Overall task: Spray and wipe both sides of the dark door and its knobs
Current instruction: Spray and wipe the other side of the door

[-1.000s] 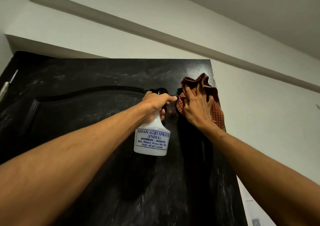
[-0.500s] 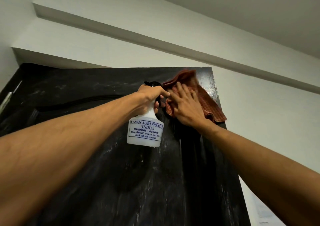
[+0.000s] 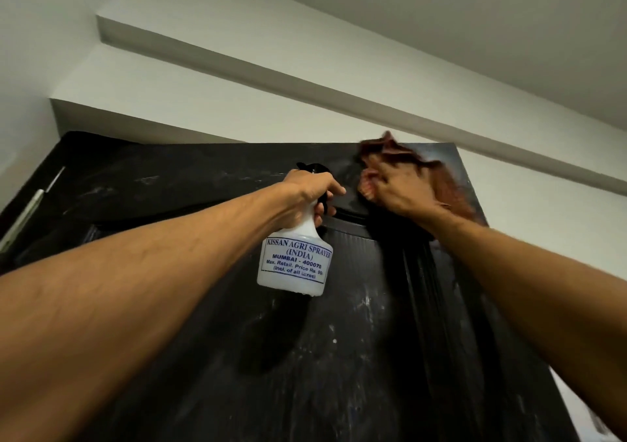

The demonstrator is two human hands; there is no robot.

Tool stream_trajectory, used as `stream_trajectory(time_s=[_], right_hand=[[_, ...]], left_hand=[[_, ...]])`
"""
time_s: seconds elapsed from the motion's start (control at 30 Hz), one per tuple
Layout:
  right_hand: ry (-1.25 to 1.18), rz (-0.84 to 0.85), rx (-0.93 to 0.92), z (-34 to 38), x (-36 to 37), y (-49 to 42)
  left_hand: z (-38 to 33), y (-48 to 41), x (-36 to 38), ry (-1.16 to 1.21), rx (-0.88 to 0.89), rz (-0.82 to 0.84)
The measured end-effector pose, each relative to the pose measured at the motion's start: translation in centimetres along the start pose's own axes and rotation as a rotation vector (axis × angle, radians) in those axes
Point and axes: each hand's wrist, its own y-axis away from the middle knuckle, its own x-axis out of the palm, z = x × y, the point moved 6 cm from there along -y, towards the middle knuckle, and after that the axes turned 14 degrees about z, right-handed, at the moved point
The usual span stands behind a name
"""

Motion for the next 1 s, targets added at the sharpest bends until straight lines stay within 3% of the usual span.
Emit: stream_trajectory(time_s=[0.1, 0.2, 0.27, 0.43, 0.53, 0.63, 0.83, 1.0], right_hand=[[-0.013, -0.024, 0.141, -1.6, -0.7, -0.8], [0.057, -0.007, -0.105, 6.4, 2.2, -1.0], [0.094, 0.02, -0.175, 8.6, 2.9, -0.8], [0.03, -0.043, 0.111, 5.5, 0.8, -2.1], [0.057, -0.05, -0.085, 13.1, 3.1, -1.5], [0.158, 0.052, -0.353, 20.1, 5.7, -0.9], [0.036, -0.025, -0.087, 19.2, 3.8, -4.7], [0.16, 0.103, -0.443, 31.9, 7.9, -2.9]], left_hand=[[-0.2, 0.0, -1.7, -0.008, 0.001, 0.026], [0.2, 0.3, -4.7, -0.021, 0.037, 0.013], [0.7, 0.6, -5.7, -0.027, 0.039, 0.013], [1.5, 1.2, -9.0, -0.015, -0.03, 0.065], [2.2, 2.1, -12.6, -0.014, -0.04, 0.017], [3.3, 3.2, -15.3, -0.029, -0.034, -0.029], [4.5, 5.3, -21.9, -0.051, -0.088, -0.083], [5.9, 7.2, -26.6, -0.116, -0.108, -0.155]])
